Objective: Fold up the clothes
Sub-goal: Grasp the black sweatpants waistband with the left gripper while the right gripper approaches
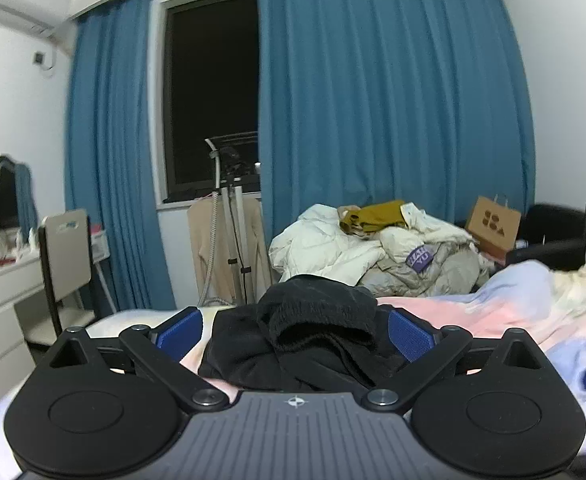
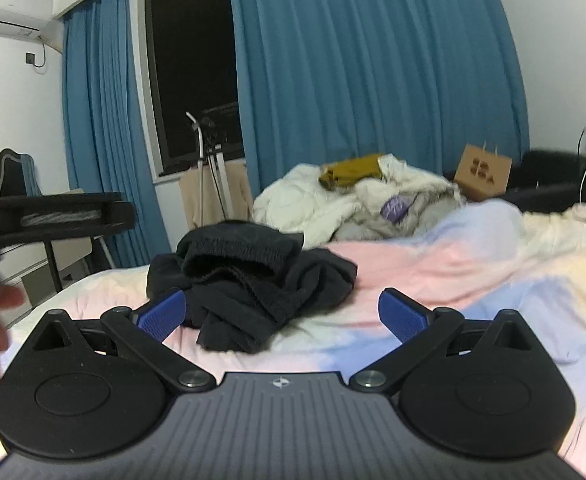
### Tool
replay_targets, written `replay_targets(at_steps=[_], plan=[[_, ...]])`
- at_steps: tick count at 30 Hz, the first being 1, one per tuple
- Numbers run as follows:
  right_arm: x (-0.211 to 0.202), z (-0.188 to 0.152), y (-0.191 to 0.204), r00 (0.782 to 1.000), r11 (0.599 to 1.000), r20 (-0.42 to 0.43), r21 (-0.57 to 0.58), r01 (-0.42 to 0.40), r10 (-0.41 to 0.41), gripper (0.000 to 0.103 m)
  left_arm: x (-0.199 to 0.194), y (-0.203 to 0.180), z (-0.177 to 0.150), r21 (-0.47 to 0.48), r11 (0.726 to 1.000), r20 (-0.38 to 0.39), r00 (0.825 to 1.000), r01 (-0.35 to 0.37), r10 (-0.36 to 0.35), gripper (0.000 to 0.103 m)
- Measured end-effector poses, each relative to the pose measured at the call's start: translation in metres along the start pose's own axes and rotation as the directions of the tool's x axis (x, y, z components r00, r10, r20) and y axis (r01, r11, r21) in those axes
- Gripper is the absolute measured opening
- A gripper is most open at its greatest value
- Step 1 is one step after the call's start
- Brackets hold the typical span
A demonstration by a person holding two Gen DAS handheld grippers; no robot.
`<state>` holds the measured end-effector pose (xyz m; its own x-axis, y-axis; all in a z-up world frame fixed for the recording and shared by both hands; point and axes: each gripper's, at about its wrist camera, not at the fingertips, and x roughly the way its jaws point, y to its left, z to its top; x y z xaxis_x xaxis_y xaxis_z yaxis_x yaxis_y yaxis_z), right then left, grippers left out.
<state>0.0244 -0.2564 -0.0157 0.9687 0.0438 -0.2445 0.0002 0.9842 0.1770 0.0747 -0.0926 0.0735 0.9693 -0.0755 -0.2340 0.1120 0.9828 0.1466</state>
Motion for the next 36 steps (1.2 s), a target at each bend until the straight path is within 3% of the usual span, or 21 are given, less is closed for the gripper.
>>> replay_targets(at_steps=[7,14,19,23,27,31,34,36], plan=[[0.034,-0.019,-0.013,0.997,0.999,-0.075,0.041,0.022,-0.018,0.103,0.095,-0.018,-0.024,0.147,0.988,-0.085,0.996,0.039,-0.027,0.099],[0.078,-0.031,-0.022,0.991,0.996,-0.122,0.069,0.062,-0.053,0.103,0.183,-0.043,-0.054,0.293,0.955,-0.126,0.992,0.052,-0.016,0.098],[0.099,-0.038,-0.034,0.988,0.987,-0.149,0.144,0.069,-0.047,0.103,0.231,-0.057,-0.061,0.349,0.937,-0.069,0.997,0.004,0.021,0.096],[0.113,-0.046,-0.039,0.984,0.983,-0.172,0.171,0.068,-0.038,0.103,0.259,-0.068,-0.063,0.403,0.915,-0.063,0.998,0.025,0.0,0.096],[0.123,-0.053,-0.045,0.979,0.975,-0.201,0.209,0.069,-0.026,0.103,0.27,-0.083,-0.075,0.532,0.845,-0.061,0.998,0.053,-0.024,0.095],[0.128,-0.056,-0.048,0.975,0.969,-0.222,0.236,0.07,-0.016,0.103,0.274,-0.085,-0.084,0.589,0.805,-0.065,0.997,0.066,-0.034,0.095],[0.129,-0.057,-0.049,0.974,0.967,-0.226,0.247,0.068,-0.01,0.103,0.28,-0.088,-0.088,0.611,0.791,-0.041,0.999,0.038,-0.016,0.093],[0.129,-0.058,-0.048,0.976,0.969,-0.219,0.24,0.065,-0.011,0.103,0.288,-0.089,-0.08,0.56,0.828,-0.041,0.999,0.029,-0.007,0.08]])
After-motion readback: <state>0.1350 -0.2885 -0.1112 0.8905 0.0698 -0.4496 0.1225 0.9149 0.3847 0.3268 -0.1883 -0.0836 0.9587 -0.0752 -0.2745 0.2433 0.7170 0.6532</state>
